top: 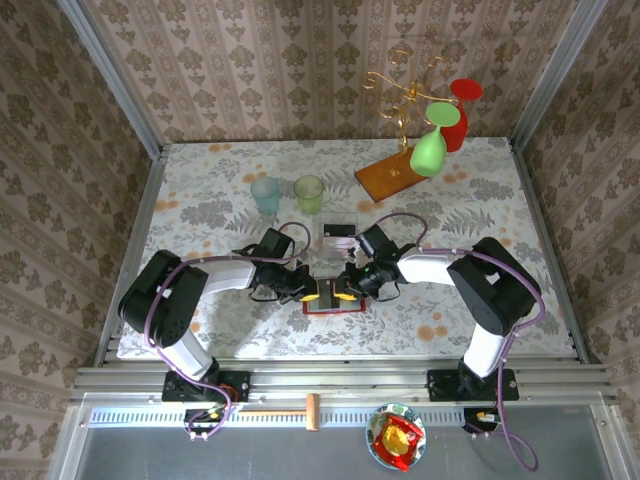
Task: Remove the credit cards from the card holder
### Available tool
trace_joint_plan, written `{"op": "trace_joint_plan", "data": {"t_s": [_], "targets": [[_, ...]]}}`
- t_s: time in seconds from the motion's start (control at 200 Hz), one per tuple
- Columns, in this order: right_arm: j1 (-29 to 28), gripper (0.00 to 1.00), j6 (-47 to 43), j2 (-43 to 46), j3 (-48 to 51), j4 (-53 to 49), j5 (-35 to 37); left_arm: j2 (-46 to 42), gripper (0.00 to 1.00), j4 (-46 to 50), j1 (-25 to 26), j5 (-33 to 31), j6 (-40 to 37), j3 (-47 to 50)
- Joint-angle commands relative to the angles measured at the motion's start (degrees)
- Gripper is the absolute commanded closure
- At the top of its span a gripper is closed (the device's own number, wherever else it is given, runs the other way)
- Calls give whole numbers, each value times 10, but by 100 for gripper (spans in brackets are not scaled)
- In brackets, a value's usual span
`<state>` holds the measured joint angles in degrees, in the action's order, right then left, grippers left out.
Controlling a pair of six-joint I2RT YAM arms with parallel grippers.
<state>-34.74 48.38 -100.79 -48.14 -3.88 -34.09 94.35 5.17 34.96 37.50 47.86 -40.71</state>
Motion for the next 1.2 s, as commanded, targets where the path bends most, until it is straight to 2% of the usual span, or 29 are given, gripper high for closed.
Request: {"op": "trace_joint_plan", "data": {"t_s": [0.0,0.325,0.58,0.7,0.89,1.055,1.195], "targets": [[3,86,5,19,12,4,2,9,99,43,5,-35,-11,11],[16,86,-28,50,16,-55,23,4,98,44,5,-37,-7,13],[23,88,-73,86,-15,-145,41,-5,98,45,3,-39,1,8],[23,90,-82,97,-31,-165,37,-16,94,29,4,-35,7,4],[23,98,-111,101,-79,-233,62,-28,90,26,3,-37,11,-10],[23,100,-162,106,-123,-284,85,-47,85,1,-4,-40,29,-10],[23,100,-256,107,-163,-322,98,-62,83,-24,-14,-33,44,1]]}}
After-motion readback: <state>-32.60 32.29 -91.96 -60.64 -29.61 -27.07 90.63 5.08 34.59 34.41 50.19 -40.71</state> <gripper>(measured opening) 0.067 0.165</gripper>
